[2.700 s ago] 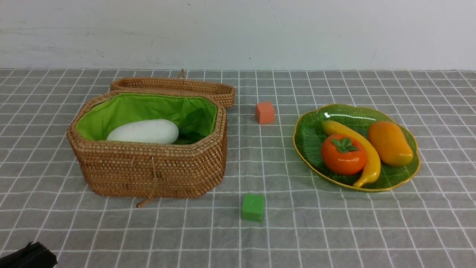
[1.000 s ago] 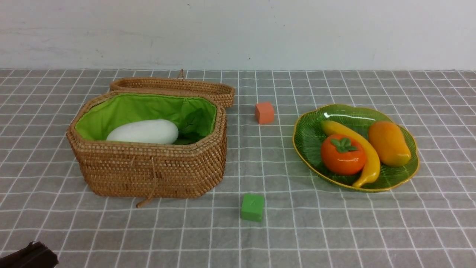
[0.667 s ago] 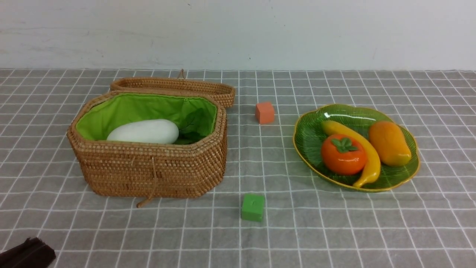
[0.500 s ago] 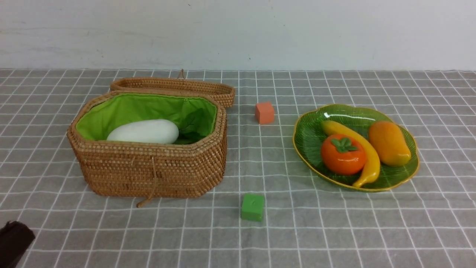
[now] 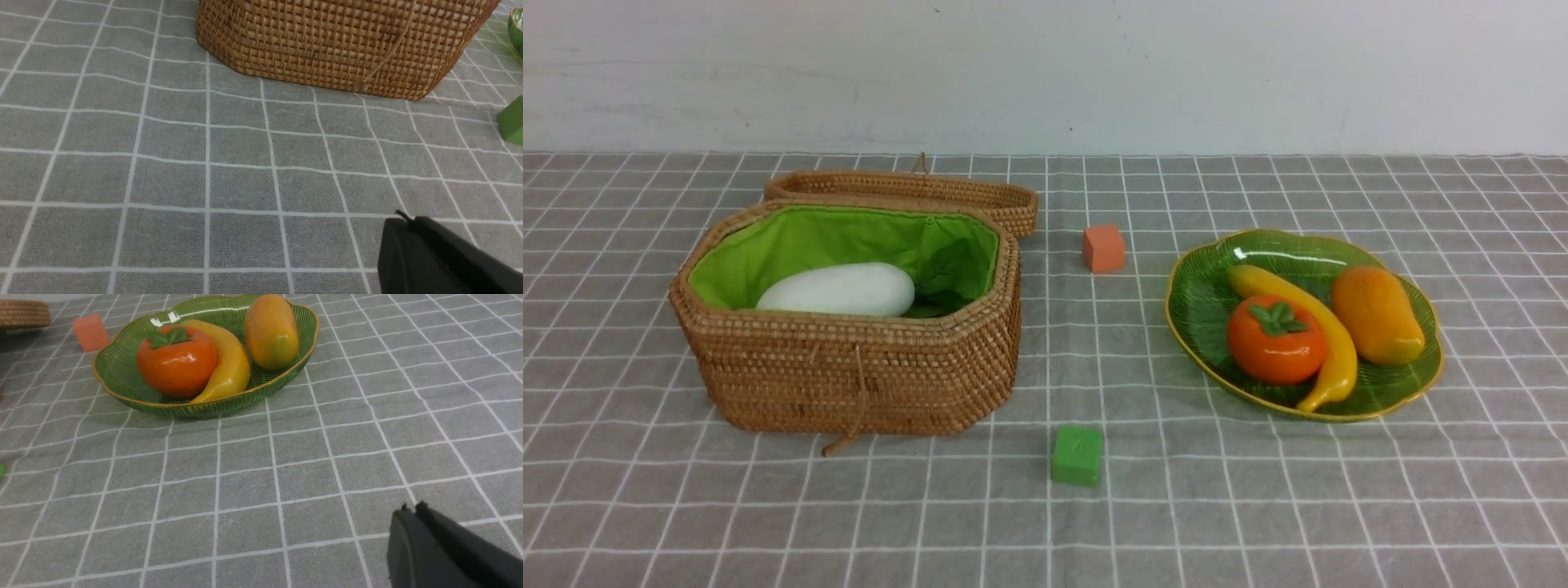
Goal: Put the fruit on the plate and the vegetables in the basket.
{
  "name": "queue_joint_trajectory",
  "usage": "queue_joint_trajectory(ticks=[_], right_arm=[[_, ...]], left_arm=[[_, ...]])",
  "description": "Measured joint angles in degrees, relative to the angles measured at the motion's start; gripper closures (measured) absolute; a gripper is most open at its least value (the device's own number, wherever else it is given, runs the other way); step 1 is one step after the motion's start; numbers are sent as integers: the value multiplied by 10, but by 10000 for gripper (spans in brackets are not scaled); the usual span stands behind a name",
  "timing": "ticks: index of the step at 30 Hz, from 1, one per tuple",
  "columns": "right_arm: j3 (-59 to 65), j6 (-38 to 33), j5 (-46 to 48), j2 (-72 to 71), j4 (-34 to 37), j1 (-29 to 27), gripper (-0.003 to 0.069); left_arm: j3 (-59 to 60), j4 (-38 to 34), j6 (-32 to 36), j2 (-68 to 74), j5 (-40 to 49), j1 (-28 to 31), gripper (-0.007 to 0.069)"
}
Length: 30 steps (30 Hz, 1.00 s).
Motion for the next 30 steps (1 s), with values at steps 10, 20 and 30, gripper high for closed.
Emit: queue_joint_trajectory(ticks=[10, 20, 30], right_arm=[[0, 0, 0, 0, 0, 0, 654], [0, 0, 0, 0, 0, 0, 642], [0, 0, 0, 0, 0, 0, 630]], left_arm=[[0, -1, -3, 0, 0, 0, 638], [0, -1, -4, 0, -1, 0, 638], [0, 0, -4, 0, -2, 46, 634]])
